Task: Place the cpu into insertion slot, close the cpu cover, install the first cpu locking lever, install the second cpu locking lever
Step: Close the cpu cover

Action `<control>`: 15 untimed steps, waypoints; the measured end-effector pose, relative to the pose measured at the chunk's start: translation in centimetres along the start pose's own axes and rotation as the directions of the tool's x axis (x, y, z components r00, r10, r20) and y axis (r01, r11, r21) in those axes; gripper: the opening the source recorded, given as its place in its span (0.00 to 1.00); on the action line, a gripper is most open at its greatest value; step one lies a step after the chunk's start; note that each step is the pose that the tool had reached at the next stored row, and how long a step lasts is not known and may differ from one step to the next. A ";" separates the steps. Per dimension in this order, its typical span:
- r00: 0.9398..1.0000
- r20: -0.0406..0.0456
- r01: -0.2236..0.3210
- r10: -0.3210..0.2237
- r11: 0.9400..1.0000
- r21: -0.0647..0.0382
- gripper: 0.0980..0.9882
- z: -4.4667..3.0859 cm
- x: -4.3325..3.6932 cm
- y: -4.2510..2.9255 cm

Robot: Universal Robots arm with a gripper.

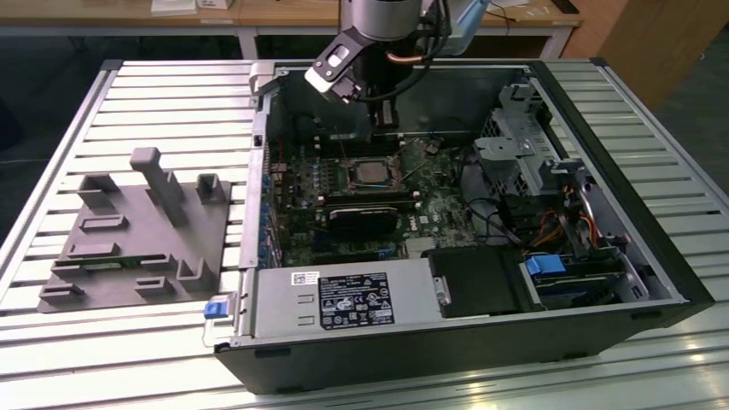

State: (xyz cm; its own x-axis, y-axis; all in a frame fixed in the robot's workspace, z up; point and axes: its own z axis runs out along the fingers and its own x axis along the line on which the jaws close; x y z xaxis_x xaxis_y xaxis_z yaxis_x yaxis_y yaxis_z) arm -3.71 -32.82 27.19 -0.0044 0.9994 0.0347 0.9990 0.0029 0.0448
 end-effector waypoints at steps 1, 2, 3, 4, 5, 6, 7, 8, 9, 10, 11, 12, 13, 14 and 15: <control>1.000 0.000 0.000 0.000 1.000 0.000 0.01 0.01 0.00 0.16; 1.000 0.000 0.000 0.000 1.000 0.000 0.01 0.01 -0.01 0.33; 1.000 -0.001 0.000 0.000 1.000 0.000 0.01 0.02 -0.01 0.50; 1.000 -0.001 0.000 0.000 1.000 0.000 0.01 0.03 -0.01 0.64; 1.000 -0.001 0.000 0.000 1.000 0.000 0.01 0.03 -0.01 0.70; 1.000 -0.001 0.000 0.000 1.000 0.000 0.01 0.03 -0.01 0.73; 1.000 -0.001 0.000 0.000 1.000 0.000 0.01 0.03 -0.01 0.77; 1.000 -0.001 0.000 0.000 1.000 0.000 0.01 0.03 -0.01 0.80; 1.000 -0.001 0.000 0.000 1.000 0.000 0.01 0.03 -0.01 0.83; 1.000 -0.001 0.000 0.000 1.000 0.000 0.01 0.04 -0.01 0.87; 1.000 -0.001 0.000 0.000 1.000 0.000 0.01 0.04 -0.01 0.91; 1.000 -0.001 0.000 0.000 1.000 0.000 0.01 0.04 -0.01 0.95; 1.000 -0.001 0.000 0.000 1.000 0.000 0.01 0.04 -0.01 0.97; 1.000 -0.001 0.000 0.000 1.000 0.000 0.01 0.04 -0.01 1.00; 1.000 -0.001 0.000 0.000 1.000 0.000 0.01 0.04 -0.01 1.02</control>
State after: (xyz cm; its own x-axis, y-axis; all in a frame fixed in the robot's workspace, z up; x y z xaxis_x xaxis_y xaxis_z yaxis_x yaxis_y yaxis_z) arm -2.68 -32.82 27.20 -0.0044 0.9994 0.0355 0.9990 0.0029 0.0445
